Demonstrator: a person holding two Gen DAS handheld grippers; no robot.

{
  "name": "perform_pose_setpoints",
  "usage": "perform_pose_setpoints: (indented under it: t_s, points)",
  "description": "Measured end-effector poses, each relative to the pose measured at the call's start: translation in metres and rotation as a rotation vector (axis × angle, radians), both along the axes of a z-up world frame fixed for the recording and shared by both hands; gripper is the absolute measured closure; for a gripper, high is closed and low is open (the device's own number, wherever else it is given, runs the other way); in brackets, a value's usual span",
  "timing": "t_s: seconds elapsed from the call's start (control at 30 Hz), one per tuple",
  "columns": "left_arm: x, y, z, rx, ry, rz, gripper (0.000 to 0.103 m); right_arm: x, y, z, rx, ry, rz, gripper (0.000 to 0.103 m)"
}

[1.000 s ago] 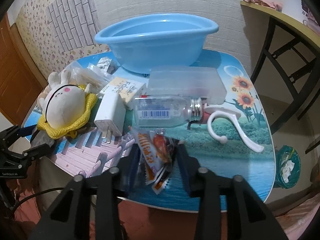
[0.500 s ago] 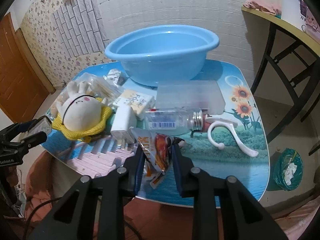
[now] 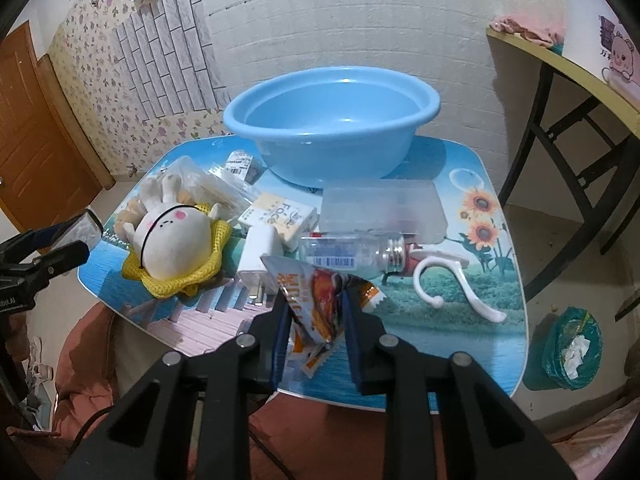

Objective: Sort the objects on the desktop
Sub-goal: 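Carry the cable box and snack packet toward the blue basin with both tools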

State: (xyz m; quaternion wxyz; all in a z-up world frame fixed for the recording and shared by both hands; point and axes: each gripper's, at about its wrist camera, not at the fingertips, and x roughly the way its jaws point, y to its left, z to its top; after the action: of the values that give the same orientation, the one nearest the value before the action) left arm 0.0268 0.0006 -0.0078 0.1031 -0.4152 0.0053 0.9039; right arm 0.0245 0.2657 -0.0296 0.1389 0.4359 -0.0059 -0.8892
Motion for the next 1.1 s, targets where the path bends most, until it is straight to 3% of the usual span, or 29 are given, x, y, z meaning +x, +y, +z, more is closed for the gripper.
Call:
perform_pose_setpoints:
  t_s: [0.17, 0.7, 1.1]
  points:
    - [-0.005, -0.002, -0.003, -0.012, -0.015, 0.020, 0.018, -0.004, 0.011, -0.003, 0.010, -0.020, -0.050, 0.079]
    - [-0.026, 0.014, 0.015, -0.032, -0.021, 0.017, 0.018, -0.008, 0.004, 0.035, -0.039, 0.061, 0.011, 0.079]
    - [-0.087, 0.048, 0.055, -0.042, 0.021, -0.063, 0.018, -0.065, 0.004, 0.077, -0.088, 0.122, 0.077, 0.079]
